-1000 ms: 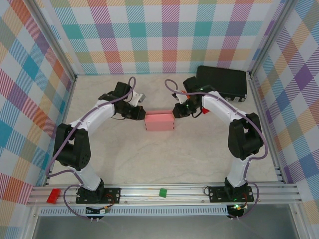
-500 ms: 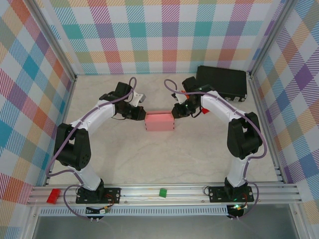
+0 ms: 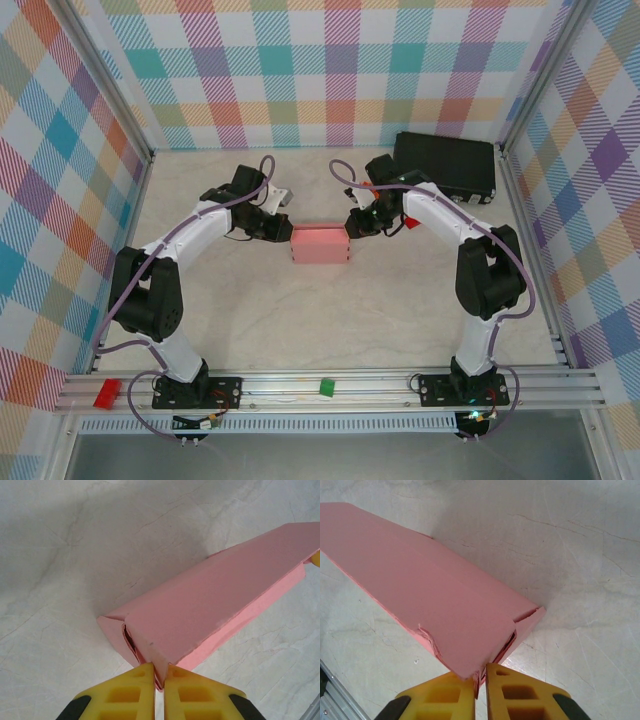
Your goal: Fold the paper box
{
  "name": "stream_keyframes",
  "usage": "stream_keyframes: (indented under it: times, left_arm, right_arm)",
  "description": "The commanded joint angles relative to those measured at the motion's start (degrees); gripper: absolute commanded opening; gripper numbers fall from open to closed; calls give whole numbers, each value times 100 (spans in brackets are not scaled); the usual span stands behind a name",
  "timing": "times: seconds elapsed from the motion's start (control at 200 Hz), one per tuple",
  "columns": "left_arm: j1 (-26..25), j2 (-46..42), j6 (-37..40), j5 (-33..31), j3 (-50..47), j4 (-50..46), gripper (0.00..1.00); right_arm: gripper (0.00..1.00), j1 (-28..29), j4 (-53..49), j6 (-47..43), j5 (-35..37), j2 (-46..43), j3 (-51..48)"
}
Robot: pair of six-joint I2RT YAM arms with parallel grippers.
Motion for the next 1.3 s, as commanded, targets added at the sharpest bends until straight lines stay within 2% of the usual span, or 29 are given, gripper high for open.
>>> stream_keyframes:
  times: [0.0, 0.405, 0.695, 0.905, 1.125, 1.295]
  left_arm:
    - [-116, 53, 79, 5, -165, -272, 11]
    - [-134, 40, 105, -133, -274, -322, 10]
    - [-143, 66, 102, -154, -264, -326, 10]
    - [-152, 113, 126, -185, -243, -360, 10]
    - [-161, 118, 129, -205, -228, -388, 10]
    - [-161, 132, 143, -210, -203, -405, 10]
  right_arm:
    - [14, 107, -114, -56, -116, 80, 44]
    - [21, 144, -85, -134, -115, -89, -93]
    - [41, 143, 239, -233, -124, -465, -338]
    - [49, 121, 617, -237, -241, -715, -590]
    - [50, -15, 1144, 114, -593, -902, -824]
    - [50, -60, 1318, 465, -408, -833, -768]
